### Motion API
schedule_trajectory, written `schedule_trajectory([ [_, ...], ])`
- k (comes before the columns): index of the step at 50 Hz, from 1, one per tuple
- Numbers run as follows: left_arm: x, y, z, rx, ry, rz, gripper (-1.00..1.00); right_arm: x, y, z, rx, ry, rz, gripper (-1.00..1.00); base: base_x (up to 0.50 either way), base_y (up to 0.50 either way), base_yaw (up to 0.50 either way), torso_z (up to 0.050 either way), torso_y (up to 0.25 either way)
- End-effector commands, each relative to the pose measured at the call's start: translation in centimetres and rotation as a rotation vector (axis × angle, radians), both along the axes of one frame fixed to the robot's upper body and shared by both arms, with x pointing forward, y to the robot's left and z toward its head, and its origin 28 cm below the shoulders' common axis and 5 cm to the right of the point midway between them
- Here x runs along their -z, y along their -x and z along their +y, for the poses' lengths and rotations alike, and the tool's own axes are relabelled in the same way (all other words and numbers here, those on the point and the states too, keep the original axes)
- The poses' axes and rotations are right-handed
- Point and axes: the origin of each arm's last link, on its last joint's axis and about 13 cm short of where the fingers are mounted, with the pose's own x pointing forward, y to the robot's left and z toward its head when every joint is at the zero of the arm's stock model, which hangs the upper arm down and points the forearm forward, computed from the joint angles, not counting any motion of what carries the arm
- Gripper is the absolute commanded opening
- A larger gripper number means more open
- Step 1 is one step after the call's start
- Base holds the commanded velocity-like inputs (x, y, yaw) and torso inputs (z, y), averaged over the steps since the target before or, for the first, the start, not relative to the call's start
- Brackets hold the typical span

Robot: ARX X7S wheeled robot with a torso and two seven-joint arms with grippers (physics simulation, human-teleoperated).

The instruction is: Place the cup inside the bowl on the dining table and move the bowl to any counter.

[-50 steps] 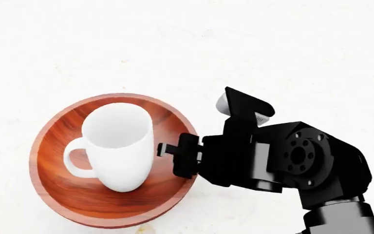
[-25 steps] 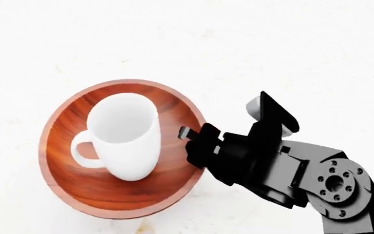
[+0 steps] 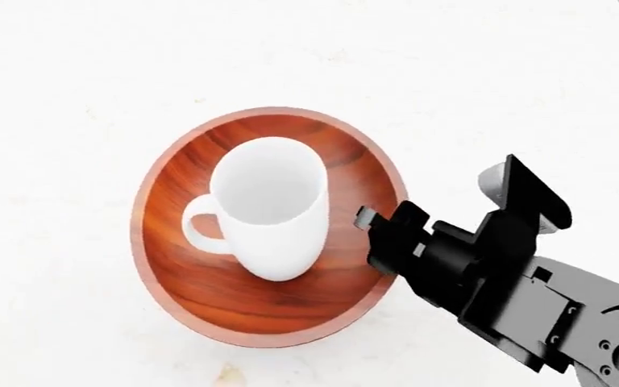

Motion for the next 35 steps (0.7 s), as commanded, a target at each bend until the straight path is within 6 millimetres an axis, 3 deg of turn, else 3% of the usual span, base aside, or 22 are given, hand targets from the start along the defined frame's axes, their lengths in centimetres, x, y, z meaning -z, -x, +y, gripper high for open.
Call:
schedule_trajectory([
  [1, 0.07, -0.22, 0.09, -0.006, 0.003, 0.0, 1.0, -1.09, 0.34, -0.83, 0.025, -0.018, -0.047, -1.0, -0.4, -0.09, 0.0, 0.0, 0.01],
  [12, 0.18, -0.47, -0.22, 0.0, 0.006, 0.003, 1.0, -0.67, 0.36, -0.89, 0.027, -0.025, -0.048, -1.0, -0.39, -0.02, 0.0, 0.0, 0.0],
  [19, 0.17, -0.37, -0.13, 0.001, 0.004, 0.001, 1.0, -0.92, 0.29, -1.08, 0.044, -0.034, -0.071, -1.0, -0.09, -0.12, 0.0, 0.0, 0.0],
  [35, 0.16, -0.39, -0.19, 0.001, 0.003, 0.003, 1.0, -0.5, 0.52, -1.2, 0.052, -0.043, -0.066, -1.0, -0.04, -0.49, 0.0, 0.0, 0.0],
])
